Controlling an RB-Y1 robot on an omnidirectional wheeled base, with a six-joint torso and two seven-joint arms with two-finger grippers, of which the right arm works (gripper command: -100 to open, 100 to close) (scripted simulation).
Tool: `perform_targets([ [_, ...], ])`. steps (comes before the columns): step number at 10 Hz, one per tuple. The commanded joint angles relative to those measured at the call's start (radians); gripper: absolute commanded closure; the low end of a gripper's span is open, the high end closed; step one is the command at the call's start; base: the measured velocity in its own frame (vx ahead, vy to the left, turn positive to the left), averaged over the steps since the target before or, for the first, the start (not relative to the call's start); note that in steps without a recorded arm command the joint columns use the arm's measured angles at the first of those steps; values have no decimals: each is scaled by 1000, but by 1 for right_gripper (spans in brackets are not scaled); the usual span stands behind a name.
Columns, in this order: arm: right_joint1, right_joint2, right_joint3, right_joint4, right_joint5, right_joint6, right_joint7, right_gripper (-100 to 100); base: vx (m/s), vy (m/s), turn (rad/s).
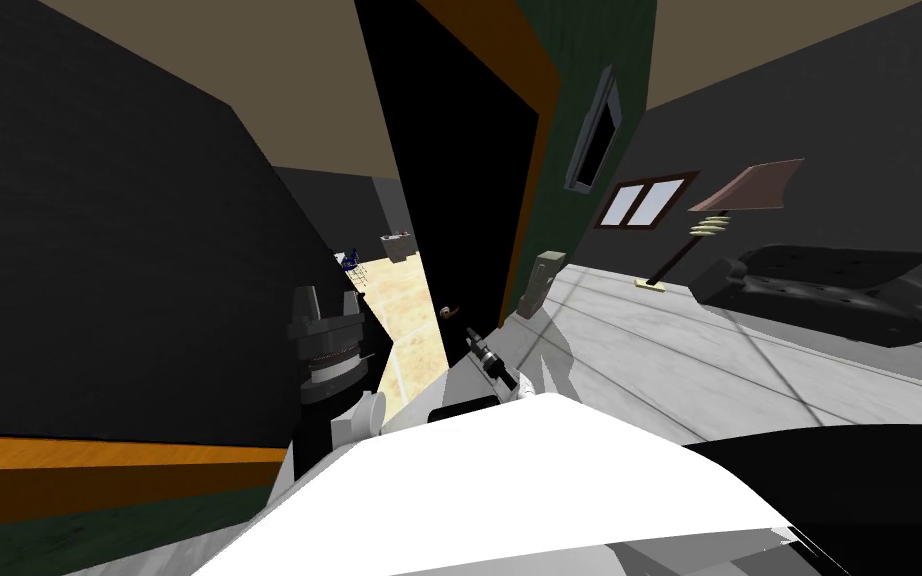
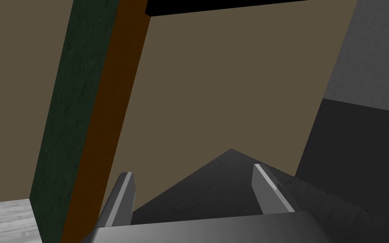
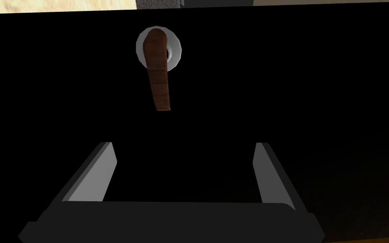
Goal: Push the door open
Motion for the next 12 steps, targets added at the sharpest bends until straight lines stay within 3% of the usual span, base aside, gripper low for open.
perform_targets([
  [1, -13, 0, 7, 31, 3, -4, -2, -100, 119, -13, -5],
  [7, -59, 1, 33, 148, 15, -28, -7, -100, 122, -2, -9],
  [12, -60, 10, 20, 153, 10, -29, 6, -100, 141, 51, 24],
])
